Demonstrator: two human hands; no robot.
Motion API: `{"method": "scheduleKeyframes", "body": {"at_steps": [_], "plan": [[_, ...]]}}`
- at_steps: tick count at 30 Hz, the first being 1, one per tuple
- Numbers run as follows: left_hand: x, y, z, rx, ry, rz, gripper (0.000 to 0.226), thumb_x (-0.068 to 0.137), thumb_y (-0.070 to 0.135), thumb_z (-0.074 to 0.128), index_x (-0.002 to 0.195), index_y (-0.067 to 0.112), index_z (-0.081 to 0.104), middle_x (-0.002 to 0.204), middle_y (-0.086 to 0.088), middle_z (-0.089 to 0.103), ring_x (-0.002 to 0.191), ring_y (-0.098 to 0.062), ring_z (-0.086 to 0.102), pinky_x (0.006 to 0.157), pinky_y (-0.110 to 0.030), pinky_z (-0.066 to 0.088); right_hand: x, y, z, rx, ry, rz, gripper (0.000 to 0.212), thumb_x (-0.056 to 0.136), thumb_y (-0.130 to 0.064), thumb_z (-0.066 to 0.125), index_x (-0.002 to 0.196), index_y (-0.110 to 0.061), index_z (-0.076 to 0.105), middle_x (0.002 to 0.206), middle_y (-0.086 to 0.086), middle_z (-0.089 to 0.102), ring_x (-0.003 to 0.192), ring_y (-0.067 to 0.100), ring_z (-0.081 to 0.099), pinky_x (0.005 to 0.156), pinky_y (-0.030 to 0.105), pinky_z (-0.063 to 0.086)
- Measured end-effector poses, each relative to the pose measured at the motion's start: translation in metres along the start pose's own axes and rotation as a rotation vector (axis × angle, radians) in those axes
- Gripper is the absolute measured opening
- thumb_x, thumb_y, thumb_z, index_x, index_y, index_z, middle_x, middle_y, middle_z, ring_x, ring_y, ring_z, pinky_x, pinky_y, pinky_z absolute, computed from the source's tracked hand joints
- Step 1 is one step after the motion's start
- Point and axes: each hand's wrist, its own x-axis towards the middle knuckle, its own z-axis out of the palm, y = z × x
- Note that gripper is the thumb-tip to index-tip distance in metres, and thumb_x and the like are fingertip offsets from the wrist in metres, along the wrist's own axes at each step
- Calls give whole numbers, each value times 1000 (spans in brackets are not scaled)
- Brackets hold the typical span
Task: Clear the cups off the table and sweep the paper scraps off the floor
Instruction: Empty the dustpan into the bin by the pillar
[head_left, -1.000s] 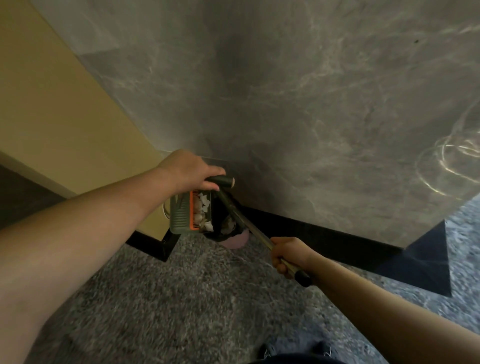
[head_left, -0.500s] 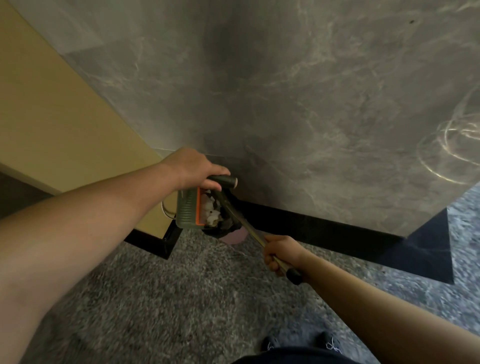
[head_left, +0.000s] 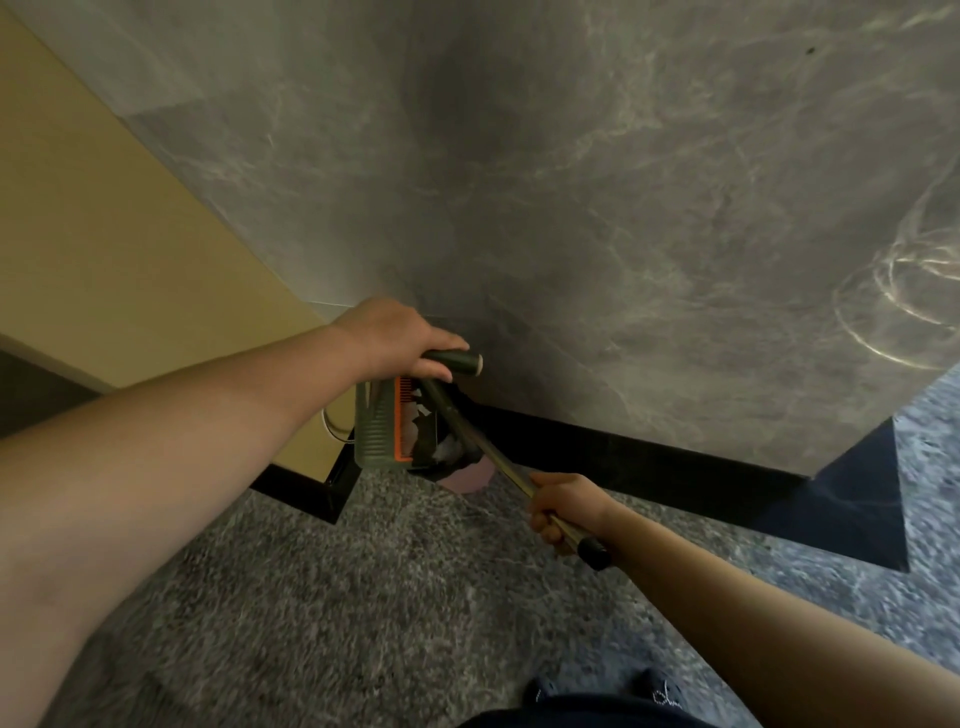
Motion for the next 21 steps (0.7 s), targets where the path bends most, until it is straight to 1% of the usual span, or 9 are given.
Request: {"method": "scheduleKeyframes", "body": {"at_steps": [3,6,9,10,11,13,15,18,21], "plan": [[-2,-4,-5,41,2,-14,51,92,62,38,142,48,35,100,1,66,81,-18,58,61,-29,36,-1,0,-2,18,-9,-5,48,92,1,42,138,-12,38,55,4,46,36,9,41,36,17,29],[2,7,-10,87,37,-9,53,92,63,37,143,47,33,104,-1,66,90,-21,61,61,-29,33,-1,0,-1,15,-10,-14,46,92,1,41,134,-17,38,55,4,46,35,9,41,35,16,29],[5,31,-5,159,-17,93,56,93,63,36,145,44,31,109,-1,66,97,-21,62,62,-28,33,1,3,-2,30,-24,1,38,92,0,42,127,-15,41,56,4,46,37,9,42,37,18,30],[5,29,-6,163,-12,94,56,93,63,35,145,44,31,109,0,66,96,-21,62,62,-28,34,1,3,-3,39,-27,4,37,91,0,42,125,-15,42,55,4,47,36,9,42,37,17,30],[7,24,-9,161,6,71,56,93,63,35,145,44,32,108,-1,66,96,-21,62,62,-28,34,2,4,-5,46,-25,7,39,91,0,41,126,-16,41,54,4,47,36,9,42,36,17,31],[10,17,-16,158,47,18,56,92,64,36,144,44,33,108,-3,66,96,-23,63,62,-29,35,4,5,-8,38,-14,13,51,90,0,41,139,-15,36,55,4,49,35,9,43,35,17,32],[15,31,-15,177,38,54,57,92,65,36,145,43,32,110,-3,66,98,-23,62,62,-28,35,4,6,-9,31,-12,13,60,90,0,40,147,-14,30,55,4,49,35,9,43,34,17,32],[18,53,-9,191,-67,146,57,93,64,37,145,42,32,114,-2,65,101,-23,62,64,-28,35,1,7,-9,49,-16,12,61,91,0,41,148,-17,28,57,5,48,36,9,43,34,17,32],[23,36,-22,184,3,88,57,92,64,38,144,43,34,114,-3,65,101,-24,62,65,-27,35,0,7,-11,55,13,12,60,91,0,41,147,-17,28,57,6,49,36,9,43,35,17,32]]}}
